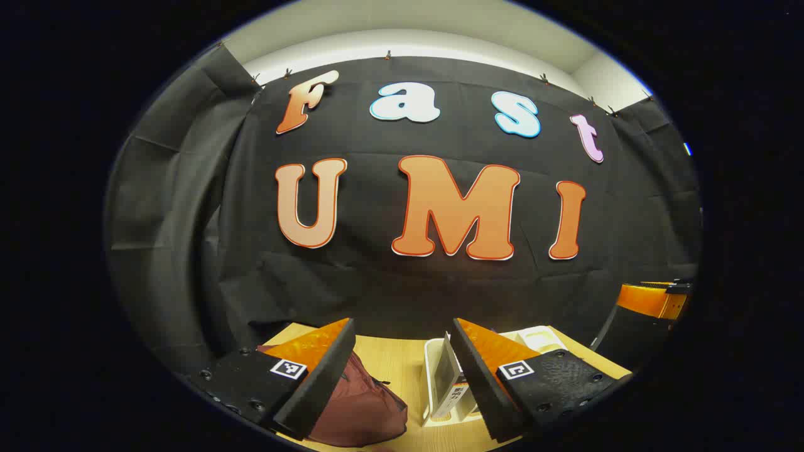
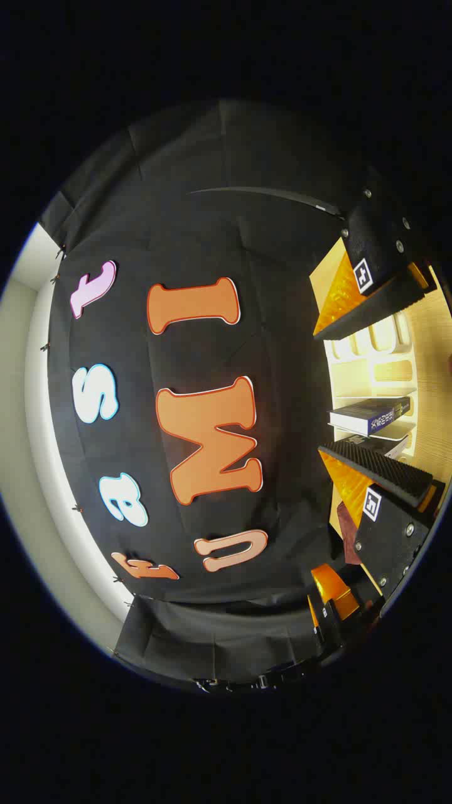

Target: Open the schoolbag, grab two books from the bookshelf and put them into the schoolbag.

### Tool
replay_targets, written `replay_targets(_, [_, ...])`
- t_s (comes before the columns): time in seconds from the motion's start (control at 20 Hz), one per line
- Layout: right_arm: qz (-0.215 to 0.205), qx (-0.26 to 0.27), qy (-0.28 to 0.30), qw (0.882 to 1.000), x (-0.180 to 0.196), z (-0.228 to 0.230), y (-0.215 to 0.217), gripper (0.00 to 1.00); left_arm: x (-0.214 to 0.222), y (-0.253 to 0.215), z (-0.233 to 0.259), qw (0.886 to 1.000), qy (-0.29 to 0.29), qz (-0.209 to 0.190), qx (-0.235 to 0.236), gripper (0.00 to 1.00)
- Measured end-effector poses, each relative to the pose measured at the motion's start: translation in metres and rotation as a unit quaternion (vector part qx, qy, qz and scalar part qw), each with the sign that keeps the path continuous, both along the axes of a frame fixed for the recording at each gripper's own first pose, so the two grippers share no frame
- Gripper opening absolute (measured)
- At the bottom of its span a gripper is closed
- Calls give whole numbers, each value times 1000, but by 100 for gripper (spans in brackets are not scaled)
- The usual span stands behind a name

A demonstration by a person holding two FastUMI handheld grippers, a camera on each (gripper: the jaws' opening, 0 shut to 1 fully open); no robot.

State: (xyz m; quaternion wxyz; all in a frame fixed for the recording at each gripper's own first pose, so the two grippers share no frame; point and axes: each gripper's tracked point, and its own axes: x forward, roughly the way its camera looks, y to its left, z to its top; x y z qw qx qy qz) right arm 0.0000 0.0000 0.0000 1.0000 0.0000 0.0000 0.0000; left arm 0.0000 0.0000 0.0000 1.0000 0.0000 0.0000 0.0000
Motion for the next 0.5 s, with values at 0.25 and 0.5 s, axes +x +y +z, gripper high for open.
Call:
replay_targets(0.25, [4,-11,13,1000,5,-2,5,96,-10,15,7,999,-7,36,5,95])
replay_targets(0.5, [6,-40,2,999,9,2,17,96,-18,20,2,999,2,41,1,94])
